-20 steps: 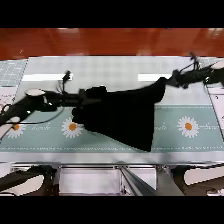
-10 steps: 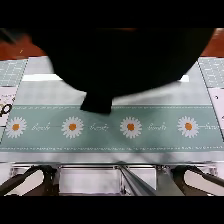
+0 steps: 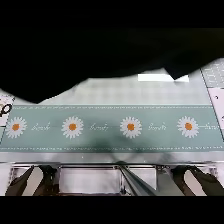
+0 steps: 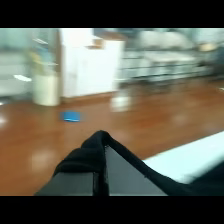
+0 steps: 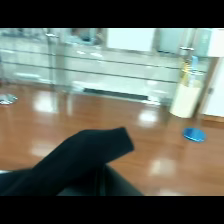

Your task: Fold the shirts.

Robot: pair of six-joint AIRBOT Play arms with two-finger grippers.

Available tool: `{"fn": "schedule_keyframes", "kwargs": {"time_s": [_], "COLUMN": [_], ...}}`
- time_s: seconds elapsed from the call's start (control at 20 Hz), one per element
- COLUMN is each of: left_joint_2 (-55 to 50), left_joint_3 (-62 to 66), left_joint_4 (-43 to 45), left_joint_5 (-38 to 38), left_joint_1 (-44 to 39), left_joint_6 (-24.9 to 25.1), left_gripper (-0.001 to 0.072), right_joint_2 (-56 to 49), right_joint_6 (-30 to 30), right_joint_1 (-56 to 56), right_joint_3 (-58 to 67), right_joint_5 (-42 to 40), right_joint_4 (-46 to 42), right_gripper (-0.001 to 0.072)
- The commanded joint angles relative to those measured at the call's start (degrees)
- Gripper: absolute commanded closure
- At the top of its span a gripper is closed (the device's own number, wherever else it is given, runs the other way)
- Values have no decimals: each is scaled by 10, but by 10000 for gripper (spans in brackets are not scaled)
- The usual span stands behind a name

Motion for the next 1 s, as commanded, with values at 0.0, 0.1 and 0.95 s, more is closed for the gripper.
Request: {"fn": "schedule_keyframes", "kwargs": {"time_s": [0.0,0.1,0.95], "left_joint_2": [91,113,-218], "left_joint_3": [12,11,-480], "left_joint_4": [155,254,235], "left_joint_5": [0,-14,259], "left_joint_1": [10,-34,-256], "left_joint_6": [-29,-67,-16], "left_gripper": [684,684,684], "right_joint_2": [71,104,-263], "right_joint_6": [16,25,-114], "right_joint_1": [0,0,1], "right_joint_3": [-37,-96,-441], "right_joint_5": [53,56,-190], "right_joint_4": [-78,-112,158], "right_gripper": [685,685,686]}}
